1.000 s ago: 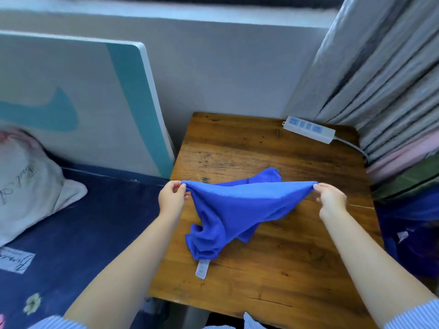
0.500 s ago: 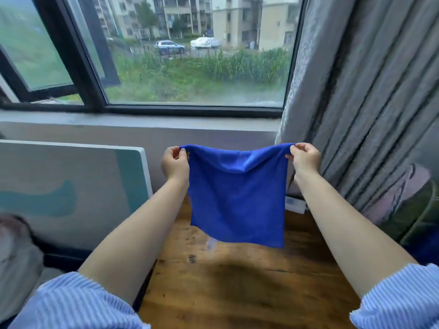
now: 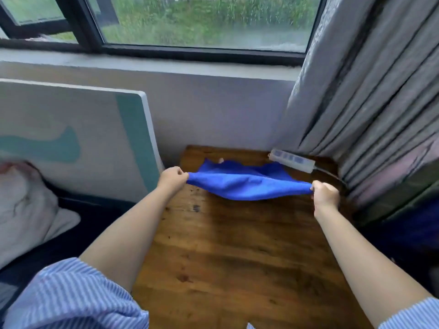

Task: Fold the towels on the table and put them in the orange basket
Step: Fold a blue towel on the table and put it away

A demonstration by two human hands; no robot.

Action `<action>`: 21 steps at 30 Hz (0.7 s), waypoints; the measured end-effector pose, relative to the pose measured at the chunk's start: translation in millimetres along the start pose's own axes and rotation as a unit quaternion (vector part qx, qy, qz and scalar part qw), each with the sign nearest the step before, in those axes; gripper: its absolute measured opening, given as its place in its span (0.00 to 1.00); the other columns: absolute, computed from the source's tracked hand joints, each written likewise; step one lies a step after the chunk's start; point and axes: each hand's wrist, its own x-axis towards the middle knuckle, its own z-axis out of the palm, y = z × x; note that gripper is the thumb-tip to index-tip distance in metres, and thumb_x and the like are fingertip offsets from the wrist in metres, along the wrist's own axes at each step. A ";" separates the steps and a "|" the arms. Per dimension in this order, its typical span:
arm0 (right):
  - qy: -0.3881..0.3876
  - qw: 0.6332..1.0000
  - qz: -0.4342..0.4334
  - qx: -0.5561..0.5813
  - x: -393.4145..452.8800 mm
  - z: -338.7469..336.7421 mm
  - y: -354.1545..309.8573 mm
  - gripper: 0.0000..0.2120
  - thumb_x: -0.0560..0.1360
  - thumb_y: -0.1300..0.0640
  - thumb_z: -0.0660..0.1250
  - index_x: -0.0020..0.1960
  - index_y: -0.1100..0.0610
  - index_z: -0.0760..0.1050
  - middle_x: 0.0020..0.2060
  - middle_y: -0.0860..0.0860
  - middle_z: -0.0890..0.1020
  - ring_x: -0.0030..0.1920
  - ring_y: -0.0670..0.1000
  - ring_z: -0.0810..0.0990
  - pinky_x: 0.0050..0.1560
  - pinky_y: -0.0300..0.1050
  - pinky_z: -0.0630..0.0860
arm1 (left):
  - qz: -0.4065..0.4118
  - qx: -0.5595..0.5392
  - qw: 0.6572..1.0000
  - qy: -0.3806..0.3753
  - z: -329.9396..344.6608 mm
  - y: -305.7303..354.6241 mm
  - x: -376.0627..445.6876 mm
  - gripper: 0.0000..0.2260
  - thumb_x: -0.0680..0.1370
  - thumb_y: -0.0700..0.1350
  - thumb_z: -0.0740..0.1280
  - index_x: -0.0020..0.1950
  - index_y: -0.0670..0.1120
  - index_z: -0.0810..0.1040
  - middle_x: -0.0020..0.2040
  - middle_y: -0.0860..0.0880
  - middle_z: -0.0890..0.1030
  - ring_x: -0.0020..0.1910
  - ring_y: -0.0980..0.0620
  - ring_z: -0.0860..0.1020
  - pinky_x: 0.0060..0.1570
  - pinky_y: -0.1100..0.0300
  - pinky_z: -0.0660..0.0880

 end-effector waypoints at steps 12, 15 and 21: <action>-0.323 0.766 -0.024 -0.555 -41.7 -31.8 140.0 0.17 0.70 0.60 0.63 0.25 0.57 0.61 0.25 0.52 0.67 0.34 0.54 0.69 0.28 0.44 0.59 | 0.005 0.406 0.836 -0.369 84.6 -84.0 -63.5 0.15 0.78 0.45 0.57 0.61 0.42 0.73 0.61 0.44 0.76 0.59 0.43 0.74 0.57 0.56 0.71; -0.371 0.696 -0.018 -0.615 -53.1 -43.1 159.9 0.16 0.70 0.59 0.62 0.26 0.56 0.60 0.25 0.50 0.64 0.29 0.51 0.66 0.25 0.41 0.56 | -0.002 0.445 0.800 -0.402 93.6 -104.7 -70.2 0.15 0.77 0.47 0.57 0.62 0.45 0.72 0.61 0.46 0.75 0.60 0.43 0.74 0.59 0.55 0.70; -0.373 0.702 0.054 -0.604 -69.5 -54.7 183.0 0.17 0.70 0.61 0.61 0.26 0.56 0.59 0.24 0.51 0.63 0.26 0.50 0.63 0.26 0.43 0.55 | -0.051 0.439 0.783 -0.438 99.6 -139.9 -80.7 0.15 0.77 0.46 0.59 0.59 0.41 0.74 0.54 0.44 0.77 0.48 0.44 0.74 0.47 0.57 0.71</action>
